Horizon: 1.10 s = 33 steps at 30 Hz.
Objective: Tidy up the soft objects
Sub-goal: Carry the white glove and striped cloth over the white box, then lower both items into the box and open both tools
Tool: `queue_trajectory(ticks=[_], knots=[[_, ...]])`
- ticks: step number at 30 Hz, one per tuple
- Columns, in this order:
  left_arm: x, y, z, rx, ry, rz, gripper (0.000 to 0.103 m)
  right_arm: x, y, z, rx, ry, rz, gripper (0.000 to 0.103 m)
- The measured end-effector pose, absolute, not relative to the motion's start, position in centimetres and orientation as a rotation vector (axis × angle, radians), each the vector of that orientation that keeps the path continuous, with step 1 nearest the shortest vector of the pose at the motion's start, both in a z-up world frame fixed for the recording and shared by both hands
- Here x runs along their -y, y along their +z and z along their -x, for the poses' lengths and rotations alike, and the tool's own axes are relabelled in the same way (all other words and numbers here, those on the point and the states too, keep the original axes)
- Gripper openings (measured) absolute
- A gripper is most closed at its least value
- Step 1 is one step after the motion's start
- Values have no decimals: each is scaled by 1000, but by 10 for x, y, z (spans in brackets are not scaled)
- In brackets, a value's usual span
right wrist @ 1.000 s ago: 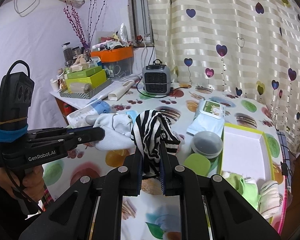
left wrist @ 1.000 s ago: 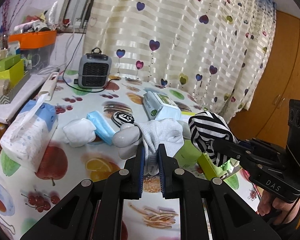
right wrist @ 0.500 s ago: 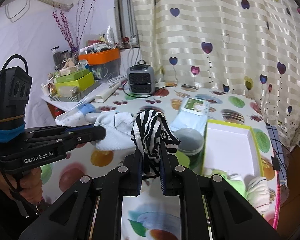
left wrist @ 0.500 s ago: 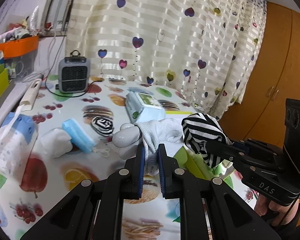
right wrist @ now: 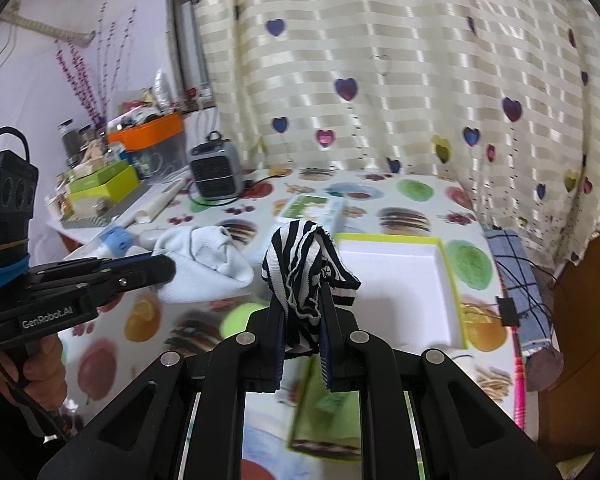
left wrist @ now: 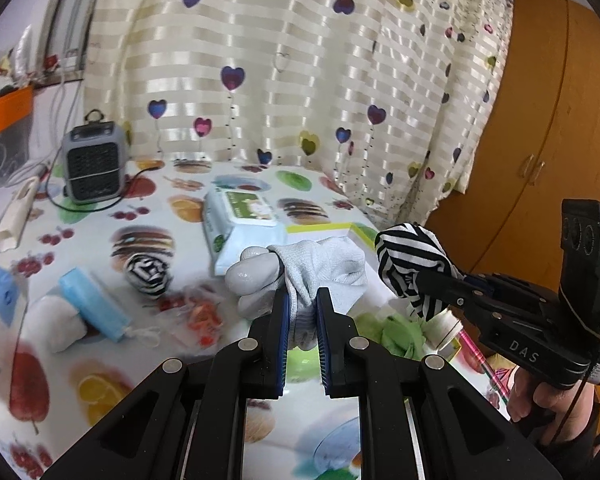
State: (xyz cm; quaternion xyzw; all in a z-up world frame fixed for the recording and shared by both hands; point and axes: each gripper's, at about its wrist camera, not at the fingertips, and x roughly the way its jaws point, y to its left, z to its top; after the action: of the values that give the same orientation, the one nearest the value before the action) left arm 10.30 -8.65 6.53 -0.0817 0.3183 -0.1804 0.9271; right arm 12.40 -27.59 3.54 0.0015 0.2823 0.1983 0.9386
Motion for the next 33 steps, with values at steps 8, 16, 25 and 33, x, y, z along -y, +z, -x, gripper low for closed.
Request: queue_trajectory(ticks=[8, 16, 25, 33], knots=[[119, 61, -130, -674, -411, 129, 12, 304, 22, -147, -608, 341, -31, 15], [144, 51, -155, -706, -437, 94, 12, 327, 2, -175, -661, 288, -59, 15], [160, 40, -173, -736, -452, 72, 12, 334, -20, -202, -739, 271, -66, 15], [177, 32, -187, -761, -467, 51, 12, 336, -31, -205, -768, 240, -38, 37]])
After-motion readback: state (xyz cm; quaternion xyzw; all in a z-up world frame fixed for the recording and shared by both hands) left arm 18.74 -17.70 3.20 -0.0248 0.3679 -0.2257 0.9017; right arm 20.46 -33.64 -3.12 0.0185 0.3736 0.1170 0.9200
